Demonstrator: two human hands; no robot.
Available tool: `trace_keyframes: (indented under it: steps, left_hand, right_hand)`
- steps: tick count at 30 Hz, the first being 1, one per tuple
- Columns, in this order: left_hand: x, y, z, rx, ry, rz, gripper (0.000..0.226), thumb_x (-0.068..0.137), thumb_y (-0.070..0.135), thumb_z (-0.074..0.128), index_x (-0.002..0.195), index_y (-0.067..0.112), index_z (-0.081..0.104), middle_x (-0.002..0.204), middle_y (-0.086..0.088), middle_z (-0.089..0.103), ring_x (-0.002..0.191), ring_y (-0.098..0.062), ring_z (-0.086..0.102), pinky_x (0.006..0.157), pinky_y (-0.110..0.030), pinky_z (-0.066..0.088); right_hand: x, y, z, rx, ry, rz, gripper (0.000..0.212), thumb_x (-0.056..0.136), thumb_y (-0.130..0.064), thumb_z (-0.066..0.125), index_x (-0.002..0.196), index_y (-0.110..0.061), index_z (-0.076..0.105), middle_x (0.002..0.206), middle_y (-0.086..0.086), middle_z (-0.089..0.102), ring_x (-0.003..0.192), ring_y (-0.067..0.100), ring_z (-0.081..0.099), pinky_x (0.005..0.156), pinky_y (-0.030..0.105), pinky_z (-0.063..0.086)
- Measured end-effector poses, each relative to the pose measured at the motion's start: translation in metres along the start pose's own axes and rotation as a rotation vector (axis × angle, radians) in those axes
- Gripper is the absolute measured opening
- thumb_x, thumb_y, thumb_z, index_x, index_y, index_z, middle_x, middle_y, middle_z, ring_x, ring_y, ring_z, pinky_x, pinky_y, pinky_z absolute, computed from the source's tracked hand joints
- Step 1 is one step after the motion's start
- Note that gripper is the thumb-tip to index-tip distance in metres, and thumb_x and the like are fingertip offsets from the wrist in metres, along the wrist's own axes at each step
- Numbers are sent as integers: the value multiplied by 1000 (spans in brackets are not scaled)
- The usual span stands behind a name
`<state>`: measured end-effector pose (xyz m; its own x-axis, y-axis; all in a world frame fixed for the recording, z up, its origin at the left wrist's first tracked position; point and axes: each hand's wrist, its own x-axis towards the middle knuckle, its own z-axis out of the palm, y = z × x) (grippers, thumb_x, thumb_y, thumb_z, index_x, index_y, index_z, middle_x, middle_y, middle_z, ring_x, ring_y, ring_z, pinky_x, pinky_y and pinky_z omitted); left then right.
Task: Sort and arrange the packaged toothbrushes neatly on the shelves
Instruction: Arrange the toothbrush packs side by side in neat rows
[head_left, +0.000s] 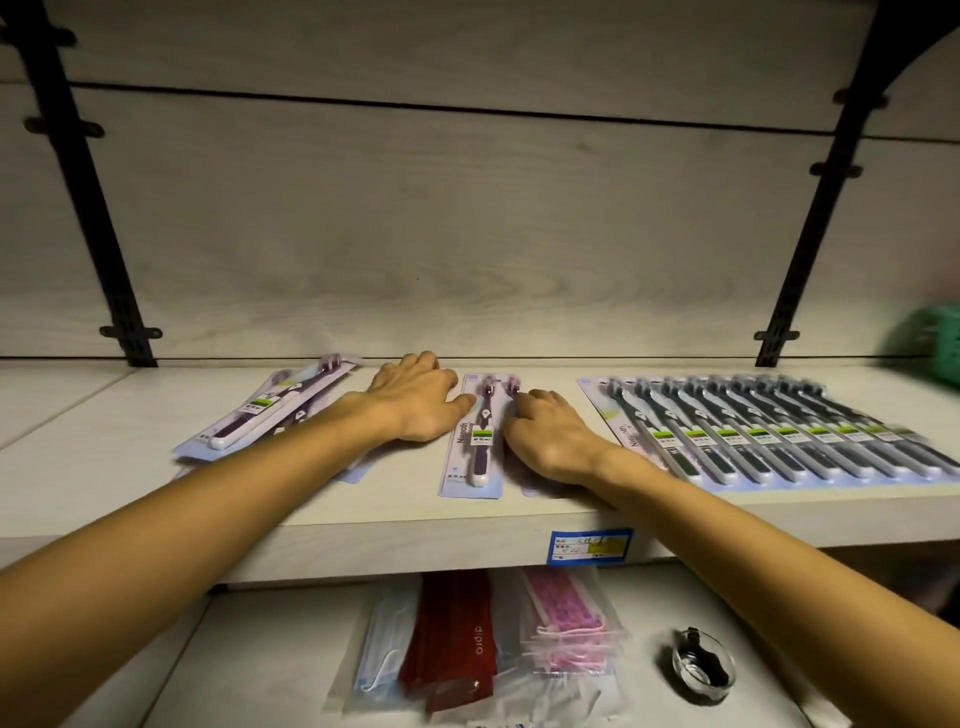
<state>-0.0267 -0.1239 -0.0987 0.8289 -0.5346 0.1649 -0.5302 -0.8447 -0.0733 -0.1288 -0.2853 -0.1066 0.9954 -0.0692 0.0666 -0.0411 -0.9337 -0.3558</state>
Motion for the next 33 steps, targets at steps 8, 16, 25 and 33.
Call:
trace_keyframes:
  steps: [8, 16, 25, 33]
  left_hand:
    - [12, 4, -1, -88, 67, 26, 62, 96, 65, 39, 142, 25, 50, 147, -1, 48, 128, -30, 45, 99, -42, 40]
    - [8, 32, 4, -5, 11, 56, 51, 103, 52, 24, 129, 21, 55, 138, -7, 55, 128, -30, 46, 102, -44, 38]
    - [1, 31, -6, -54, 39, -5, 53, 102, 55, 29, 135, 21, 53, 143, -6, 52, 130, -31, 46, 103, -44, 37]
    - [-15, -20, -13, -202, 70, 0, 31, 98, 35, 53, 127, 29, 62, 125, 3, 68, 110, -26, 61, 90, -39, 52]
  right_hand:
    - [11, 24, -28, 257, 122, -103, 44, 101, -19, 40, 143, -8, 49, 149, 9, 47, 137, 24, 42, 116, 38, 32]
    - [31, 37, -13, 20, 123, -175, 44, 103, -22, 37, 146, -14, 47, 154, 5, 42, 143, 20, 34, 116, 28, 23]
    - [27, 39, -23, 68, 142, -200, 44, 103, -22, 42, 145, -13, 48, 152, 6, 45, 140, 22, 40, 116, 30, 29]
    - [33, 18, -14, 142, 52, -129, 46, 99, -35, 50, 137, -8, 52, 136, 12, 59, 123, 30, 56, 105, 39, 44]
